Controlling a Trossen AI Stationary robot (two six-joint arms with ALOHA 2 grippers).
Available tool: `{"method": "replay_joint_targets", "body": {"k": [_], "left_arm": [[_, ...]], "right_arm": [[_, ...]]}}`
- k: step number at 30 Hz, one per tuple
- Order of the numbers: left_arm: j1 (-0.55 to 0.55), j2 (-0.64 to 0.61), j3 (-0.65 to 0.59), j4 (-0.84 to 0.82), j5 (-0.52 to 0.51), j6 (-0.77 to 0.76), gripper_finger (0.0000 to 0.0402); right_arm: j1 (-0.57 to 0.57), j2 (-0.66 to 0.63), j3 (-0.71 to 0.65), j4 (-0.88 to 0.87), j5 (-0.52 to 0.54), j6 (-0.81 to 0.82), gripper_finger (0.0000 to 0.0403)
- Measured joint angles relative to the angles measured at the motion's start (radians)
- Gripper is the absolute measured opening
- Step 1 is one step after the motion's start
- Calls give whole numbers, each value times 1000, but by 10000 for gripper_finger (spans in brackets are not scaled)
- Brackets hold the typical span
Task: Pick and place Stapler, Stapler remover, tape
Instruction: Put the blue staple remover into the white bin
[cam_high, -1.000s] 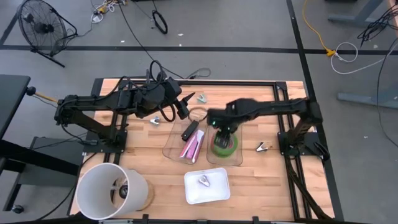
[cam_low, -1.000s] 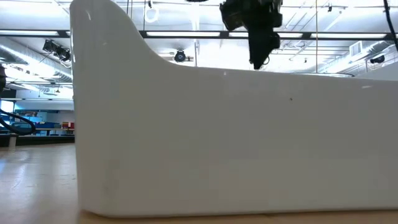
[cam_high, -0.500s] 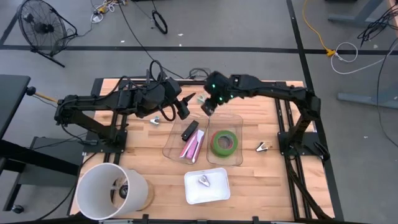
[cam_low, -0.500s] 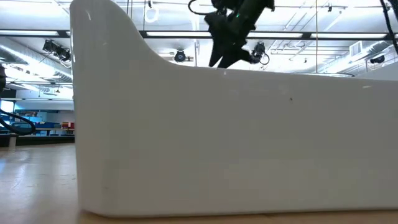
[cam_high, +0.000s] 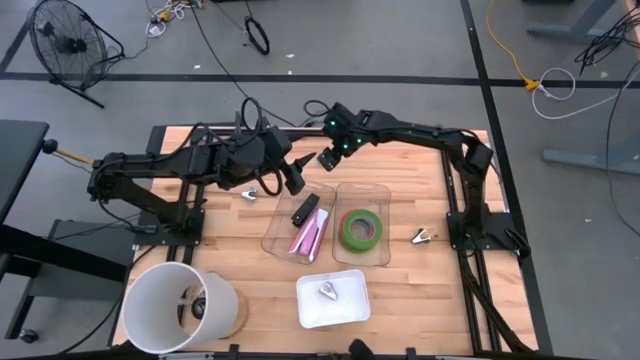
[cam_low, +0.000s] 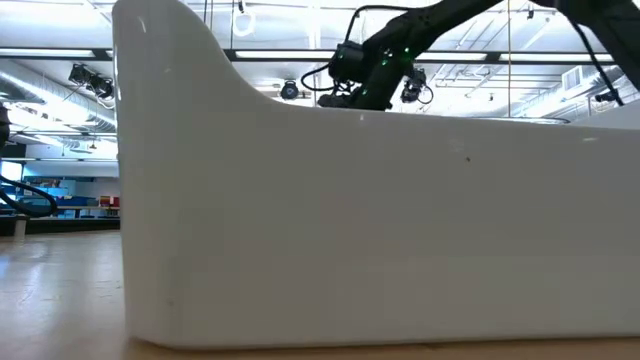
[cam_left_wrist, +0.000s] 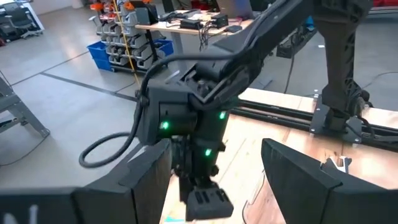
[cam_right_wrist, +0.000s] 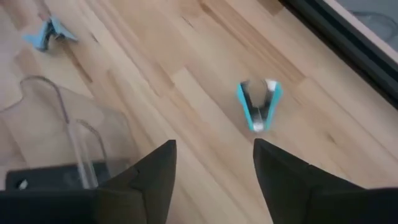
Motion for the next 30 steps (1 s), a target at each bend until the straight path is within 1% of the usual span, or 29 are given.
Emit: {"method": "replay_joint_targets", "body": {"k": [9, 11, 13, 21, 30], "left_arm": [[0, 0, 0, 0, 4, 0, 252], [0, 0, 0, -1, 5, 0, 252], [0, 0, 0, -2, 12, 0, 252], [-2, 0, 0, -22, 24, -6, 252], [-2, 1, 0, -37, 24, -7, 252]], "right_arm": [[-15, 98, 0, 99, 7, -25, 224], [-24, 113, 0, 103, -6, -25, 224], [-35, 115, 0, 112, -16, -24, 224], [-72, 128, 0, 137, 19, -18, 224], [-76, 187, 1, 149, -7, -9, 224]]}}
